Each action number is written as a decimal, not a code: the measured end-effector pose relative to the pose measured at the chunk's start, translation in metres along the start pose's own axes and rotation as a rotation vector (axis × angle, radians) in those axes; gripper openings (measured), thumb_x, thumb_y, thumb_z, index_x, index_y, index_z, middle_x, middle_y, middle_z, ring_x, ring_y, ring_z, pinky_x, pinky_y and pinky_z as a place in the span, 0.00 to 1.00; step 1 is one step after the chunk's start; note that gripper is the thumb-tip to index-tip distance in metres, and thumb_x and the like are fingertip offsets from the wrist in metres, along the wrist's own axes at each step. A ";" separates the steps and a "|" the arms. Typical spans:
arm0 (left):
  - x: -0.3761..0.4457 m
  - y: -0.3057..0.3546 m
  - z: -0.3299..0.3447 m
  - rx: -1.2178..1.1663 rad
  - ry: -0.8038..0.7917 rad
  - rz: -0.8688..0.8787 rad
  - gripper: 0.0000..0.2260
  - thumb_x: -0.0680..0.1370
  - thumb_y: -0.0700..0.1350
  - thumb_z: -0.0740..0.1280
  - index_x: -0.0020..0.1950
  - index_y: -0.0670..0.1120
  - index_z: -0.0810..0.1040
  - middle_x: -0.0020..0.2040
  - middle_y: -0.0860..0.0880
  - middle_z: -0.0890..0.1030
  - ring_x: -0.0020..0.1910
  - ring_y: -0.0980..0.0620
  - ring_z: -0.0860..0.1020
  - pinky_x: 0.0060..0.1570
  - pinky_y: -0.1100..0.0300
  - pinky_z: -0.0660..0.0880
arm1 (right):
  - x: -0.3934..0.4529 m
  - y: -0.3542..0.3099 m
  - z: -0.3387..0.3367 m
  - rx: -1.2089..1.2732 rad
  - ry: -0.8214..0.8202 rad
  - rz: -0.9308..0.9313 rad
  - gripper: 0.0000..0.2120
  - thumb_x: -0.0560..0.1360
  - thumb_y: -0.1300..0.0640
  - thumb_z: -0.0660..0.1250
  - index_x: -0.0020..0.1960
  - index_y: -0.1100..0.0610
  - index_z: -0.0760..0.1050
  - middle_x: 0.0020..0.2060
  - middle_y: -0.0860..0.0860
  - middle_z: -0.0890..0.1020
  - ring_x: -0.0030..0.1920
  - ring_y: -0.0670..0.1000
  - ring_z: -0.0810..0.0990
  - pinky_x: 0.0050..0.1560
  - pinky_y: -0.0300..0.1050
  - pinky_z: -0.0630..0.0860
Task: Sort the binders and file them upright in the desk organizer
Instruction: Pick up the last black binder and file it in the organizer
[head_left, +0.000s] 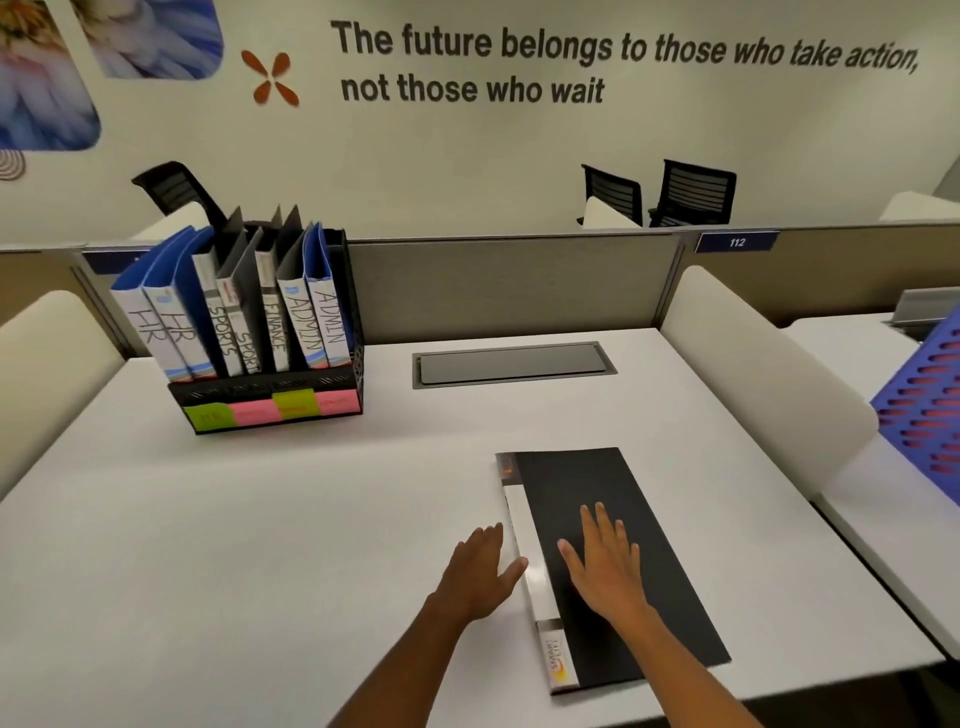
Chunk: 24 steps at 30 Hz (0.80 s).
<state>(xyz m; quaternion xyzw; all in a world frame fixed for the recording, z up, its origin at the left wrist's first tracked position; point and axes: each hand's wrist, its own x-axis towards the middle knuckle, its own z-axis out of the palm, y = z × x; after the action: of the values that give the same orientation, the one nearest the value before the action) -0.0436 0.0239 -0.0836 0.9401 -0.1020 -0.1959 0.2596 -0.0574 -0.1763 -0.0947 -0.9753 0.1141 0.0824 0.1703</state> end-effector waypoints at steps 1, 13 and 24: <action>-0.001 0.004 0.004 0.002 -0.007 -0.005 0.33 0.80 0.64 0.54 0.80 0.50 0.50 0.80 0.50 0.53 0.79 0.48 0.51 0.76 0.51 0.50 | -0.003 0.008 0.000 0.003 -0.002 0.013 0.34 0.80 0.36 0.49 0.79 0.50 0.42 0.79 0.51 0.43 0.78 0.59 0.43 0.75 0.61 0.47; -0.011 0.046 0.029 -0.275 -0.044 -0.060 0.37 0.79 0.55 0.66 0.80 0.48 0.47 0.73 0.44 0.70 0.66 0.44 0.75 0.66 0.53 0.72 | -0.024 0.061 0.008 0.128 -0.054 0.078 0.35 0.79 0.37 0.54 0.79 0.49 0.46 0.78 0.52 0.54 0.78 0.60 0.50 0.74 0.61 0.56; -0.019 0.055 0.016 -1.217 0.042 -0.447 0.34 0.75 0.41 0.72 0.76 0.45 0.58 0.73 0.39 0.68 0.66 0.37 0.73 0.58 0.47 0.76 | -0.027 0.066 -0.004 0.316 -0.048 0.072 0.31 0.79 0.40 0.58 0.78 0.47 0.55 0.75 0.51 0.64 0.76 0.59 0.60 0.71 0.57 0.64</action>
<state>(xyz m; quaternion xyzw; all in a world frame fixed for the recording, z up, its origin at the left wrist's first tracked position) -0.0726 -0.0237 -0.0610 0.6273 0.2306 -0.2495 0.7007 -0.0998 -0.2334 -0.1060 -0.9293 0.1566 0.0930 0.3213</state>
